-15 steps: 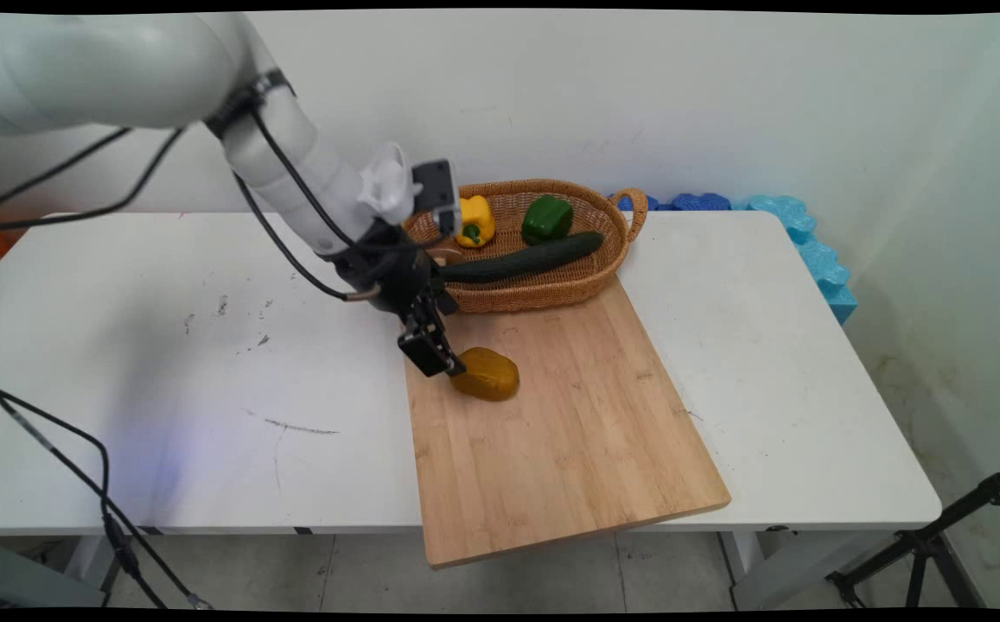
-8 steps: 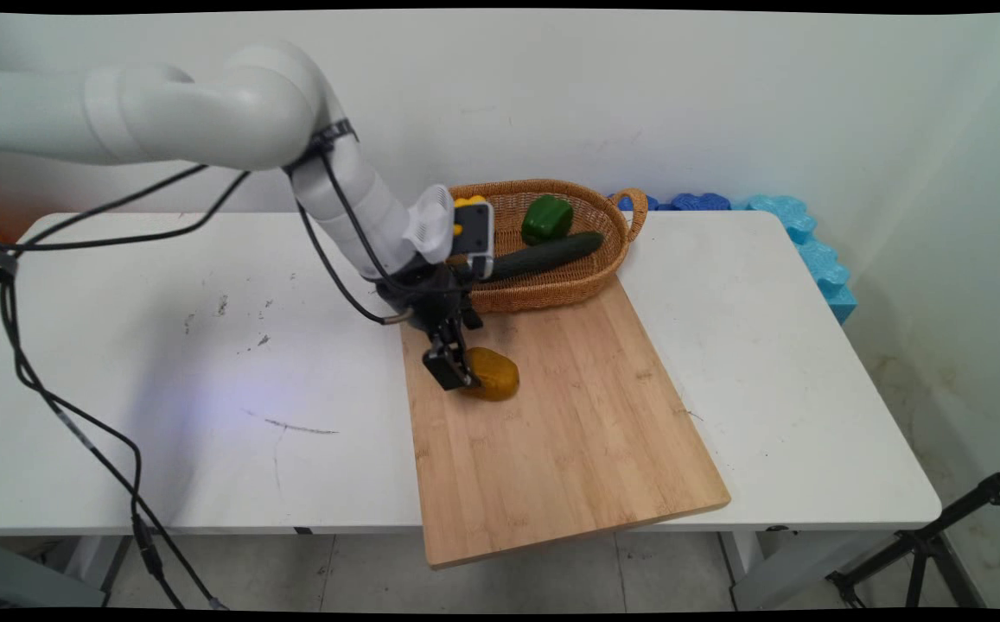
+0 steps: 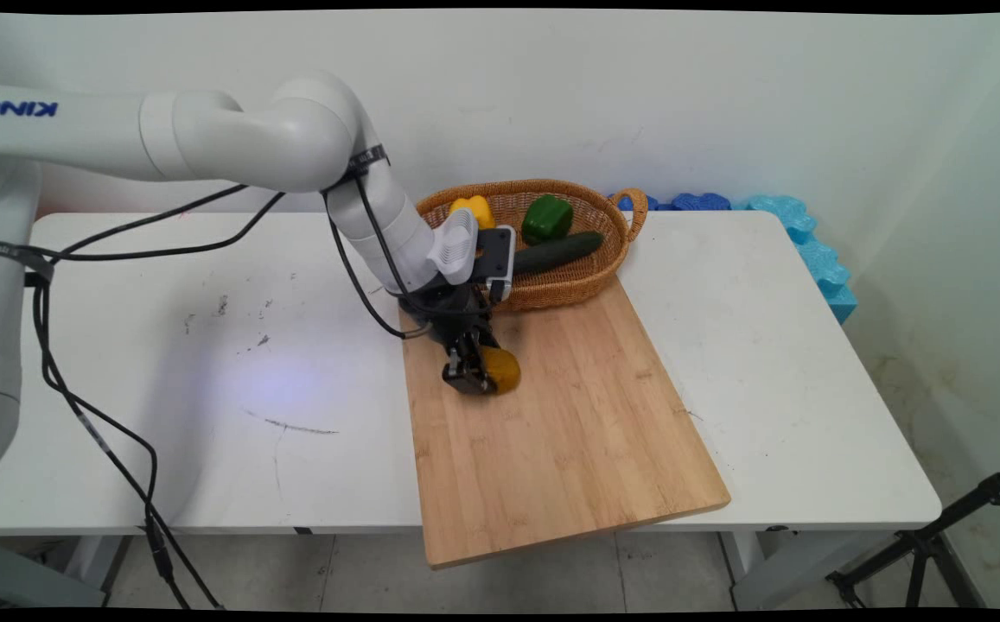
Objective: Place the picked object in the vegetable basket
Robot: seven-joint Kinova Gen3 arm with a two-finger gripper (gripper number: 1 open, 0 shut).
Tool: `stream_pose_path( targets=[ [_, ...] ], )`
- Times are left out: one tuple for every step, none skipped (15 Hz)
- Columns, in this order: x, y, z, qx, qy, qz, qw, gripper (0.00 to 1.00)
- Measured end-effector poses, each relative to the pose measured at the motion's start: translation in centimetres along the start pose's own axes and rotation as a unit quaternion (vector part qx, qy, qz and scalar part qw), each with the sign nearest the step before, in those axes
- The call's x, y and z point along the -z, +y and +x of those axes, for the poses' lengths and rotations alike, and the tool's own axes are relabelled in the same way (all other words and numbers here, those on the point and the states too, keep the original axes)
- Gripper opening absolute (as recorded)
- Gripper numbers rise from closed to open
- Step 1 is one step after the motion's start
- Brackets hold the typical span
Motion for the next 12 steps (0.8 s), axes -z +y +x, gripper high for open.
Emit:
stream_pose_path(
  targets=[
    [-0.2,0.1,0.1,-0.003,0.002,-0.002,1.0,0.0],
    [-0.2,0.2,0.3,-0.005,0.004,-0.004,1.0,0.0],
    [-0.2,0.3,0.4,-0.008,0.007,-0.006,0.9999,0.0],
    [-0.1,0.5,0.5,-0.009,0.009,-0.008,0.9999,0.0],
    [0.1,0.7,0.7,-0.012,0.013,-0.01,0.9998,0.0],
    [0.6,1.0,1.0,-0.009,0.019,-0.013,0.9997,0.0],
    [1.3,1.3,1.2,-0.004,0.027,-0.015,0.9995,0.0],
    [2.1,1.5,1.6,0.002,0.035,-0.016,0.9993,0.0],
    [3.0,1.8,1.8,0.009,0.042,-0.018,0.9989,0.0],
    [4.2,2.0,2.1,0.02,0.049,-0.019,0.9984,0.0],
    [5.3,2.1,2.2,0.031,0.056,-0.019,0.9978,0.0],
    [6.1,2.2,2.4,0.039,0.06,-0.019,0.9973,0.0]
  ],
)
